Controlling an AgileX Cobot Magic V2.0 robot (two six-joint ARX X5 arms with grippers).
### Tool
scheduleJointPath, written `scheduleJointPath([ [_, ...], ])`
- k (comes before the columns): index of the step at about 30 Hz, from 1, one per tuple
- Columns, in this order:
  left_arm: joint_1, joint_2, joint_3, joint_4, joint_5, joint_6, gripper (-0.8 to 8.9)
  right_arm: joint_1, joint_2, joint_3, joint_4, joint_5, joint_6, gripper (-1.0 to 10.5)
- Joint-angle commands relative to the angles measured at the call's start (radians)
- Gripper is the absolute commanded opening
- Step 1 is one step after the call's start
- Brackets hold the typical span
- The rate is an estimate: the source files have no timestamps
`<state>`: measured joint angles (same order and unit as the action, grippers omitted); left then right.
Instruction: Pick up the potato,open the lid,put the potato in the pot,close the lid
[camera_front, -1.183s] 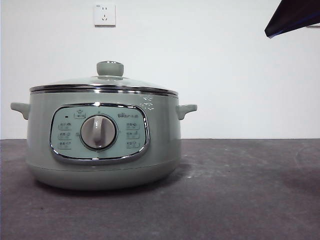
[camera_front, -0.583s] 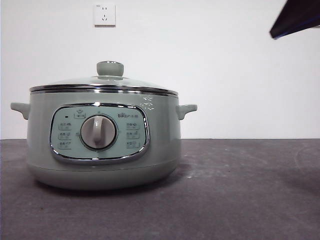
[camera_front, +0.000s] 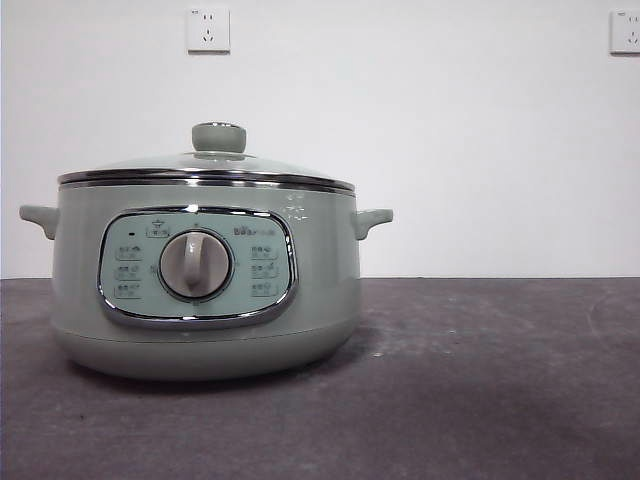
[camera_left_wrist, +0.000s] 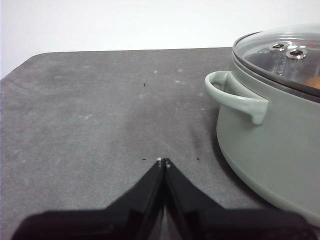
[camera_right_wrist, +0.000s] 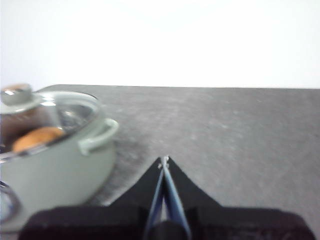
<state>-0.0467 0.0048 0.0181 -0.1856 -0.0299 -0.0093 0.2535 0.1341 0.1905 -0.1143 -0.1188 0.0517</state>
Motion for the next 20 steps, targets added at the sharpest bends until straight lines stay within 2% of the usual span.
scheduleJointPath([
  [1, 0.003, -0.003, -0.014, 0.0, 0.006, -0.002, -0.03, -0.044, -0.067, -0.077, 0.002, -0.013, 0.0, -0.2],
  [9, 0.003, -0.003, -0.014, 0.0, 0.006, -0.002, -0.03, -0.064, -0.134, -0.183, 0.002, -0.013, 0.004, -0.2],
  [14, 0.003, -0.003, -0.014, 0.0, 0.006, -0.002, -0.03, -0.063, -0.134, -0.185, -0.062, -0.013, 0.01, -0.2],
  [20, 0.003, -0.003, -0.014, 0.0, 0.006, -0.002, -0.03, -0.063, -0.133, -0.185, -0.058, -0.005, 0.01, -0.2],
])
